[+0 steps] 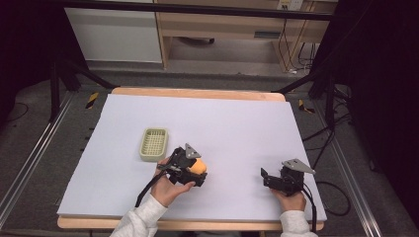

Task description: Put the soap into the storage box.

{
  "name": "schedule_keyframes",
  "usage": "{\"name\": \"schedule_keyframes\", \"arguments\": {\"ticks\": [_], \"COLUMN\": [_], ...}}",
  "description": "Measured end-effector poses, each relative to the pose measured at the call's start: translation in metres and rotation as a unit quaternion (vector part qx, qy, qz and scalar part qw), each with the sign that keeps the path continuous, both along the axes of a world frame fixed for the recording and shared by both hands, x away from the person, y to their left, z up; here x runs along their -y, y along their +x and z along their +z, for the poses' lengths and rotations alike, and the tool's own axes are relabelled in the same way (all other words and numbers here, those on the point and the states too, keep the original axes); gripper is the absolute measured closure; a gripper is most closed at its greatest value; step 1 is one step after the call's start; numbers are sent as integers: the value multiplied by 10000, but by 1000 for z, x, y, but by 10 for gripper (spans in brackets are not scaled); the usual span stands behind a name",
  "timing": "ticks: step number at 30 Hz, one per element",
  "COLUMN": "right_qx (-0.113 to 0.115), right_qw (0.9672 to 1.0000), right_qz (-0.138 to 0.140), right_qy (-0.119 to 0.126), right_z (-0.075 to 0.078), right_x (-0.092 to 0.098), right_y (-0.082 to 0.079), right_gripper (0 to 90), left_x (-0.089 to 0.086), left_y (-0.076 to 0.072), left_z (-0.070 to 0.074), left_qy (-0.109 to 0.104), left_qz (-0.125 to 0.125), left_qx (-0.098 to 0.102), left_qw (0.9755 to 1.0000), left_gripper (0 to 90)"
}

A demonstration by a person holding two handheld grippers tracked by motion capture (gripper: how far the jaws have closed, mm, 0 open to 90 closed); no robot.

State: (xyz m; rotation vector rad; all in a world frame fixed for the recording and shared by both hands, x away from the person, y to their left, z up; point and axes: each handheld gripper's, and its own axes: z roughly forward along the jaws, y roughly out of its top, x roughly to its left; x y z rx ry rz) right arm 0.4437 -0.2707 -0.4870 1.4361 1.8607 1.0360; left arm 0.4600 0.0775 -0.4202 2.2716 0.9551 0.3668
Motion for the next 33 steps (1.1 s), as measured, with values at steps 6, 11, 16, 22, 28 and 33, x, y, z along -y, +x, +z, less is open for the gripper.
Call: {"name": "schedule_keyframes", "arguments": {"ticks": [6, 11, 16, 22, 28, 33], "right_qx": [-4, 1, -2, -20, -27, -34], "right_qw": [10000, 10000, 10000, 10000, 10000, 10000], "right_qz": [-3, -4, -4, -10, -7, -11], "right_qy": [1, -11, -4, 20, 31, 30], "right_z": [0, 0, 0, 0, 0, 0], "right_x": [0, 0, 0, 0, 0, 0], "right_y": [0, 0, 0, 0, 0, 0], "right_gripper": [71, 71, 71, 72, 72, 72], "left_x": [-12, -22, -33, -42, -51, -58], "left_y": [2, 4, 6, 9, 14, 20], "left_z": [5, 9, 14, 21, 27, 30], "left_qy": [-23, -27, -75, -115, -131, -133], "left_qz": [87, 183, 274, 383, 476, 590], "left_qx": [31, 65, 107, 179, 218, 245], "left_qw": [10000, 9998, 9995, 9990, 9985, 9979], "left_gripper": [253, 253, 253, 253, 253, 253]}}
